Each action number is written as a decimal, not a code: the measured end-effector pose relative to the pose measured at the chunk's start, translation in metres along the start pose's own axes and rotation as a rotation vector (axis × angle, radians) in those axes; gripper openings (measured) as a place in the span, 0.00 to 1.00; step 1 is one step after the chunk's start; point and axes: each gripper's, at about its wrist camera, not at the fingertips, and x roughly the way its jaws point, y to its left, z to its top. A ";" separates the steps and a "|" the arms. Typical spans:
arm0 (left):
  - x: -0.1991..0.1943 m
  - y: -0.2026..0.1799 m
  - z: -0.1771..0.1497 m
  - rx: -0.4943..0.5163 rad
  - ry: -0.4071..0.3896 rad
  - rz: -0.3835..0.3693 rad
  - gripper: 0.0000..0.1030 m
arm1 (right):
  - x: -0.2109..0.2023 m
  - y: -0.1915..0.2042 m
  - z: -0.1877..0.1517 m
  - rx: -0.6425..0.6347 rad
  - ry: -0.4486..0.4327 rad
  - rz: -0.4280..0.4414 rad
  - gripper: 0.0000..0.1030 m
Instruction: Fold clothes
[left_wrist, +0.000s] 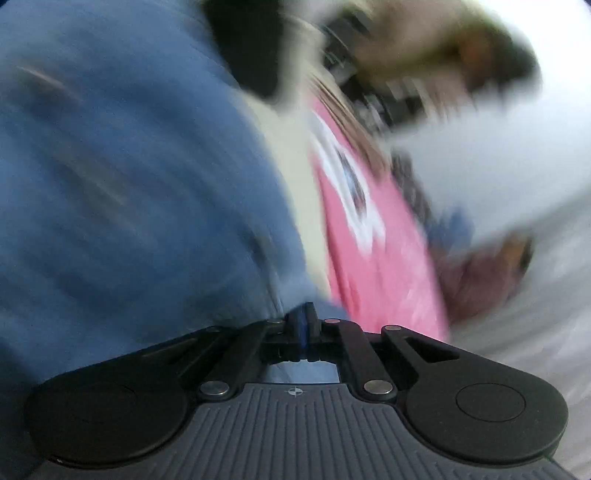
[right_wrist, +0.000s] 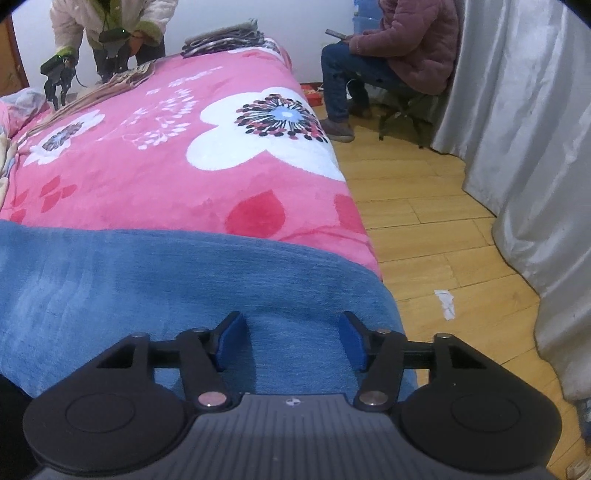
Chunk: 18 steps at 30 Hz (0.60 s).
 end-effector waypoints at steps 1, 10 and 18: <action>-0.011 -0.006 0.000 0.027 -0.051 0.055 0.04 | 0.001 -0.001 0.000 0.002 0.000 0.002 0.62; 0.080 -0.172 -0.122 0.542 0.439 -0.221 0.00 | 0.002 -0.004 -0.002 0.009 -0.010 0.015 0.64; 0.142 -0.110 -0.086 0.265 0.446 -0.032 0.05 | 0.003 -0.005 -0.002 0.016 -0.012 0.018 0.64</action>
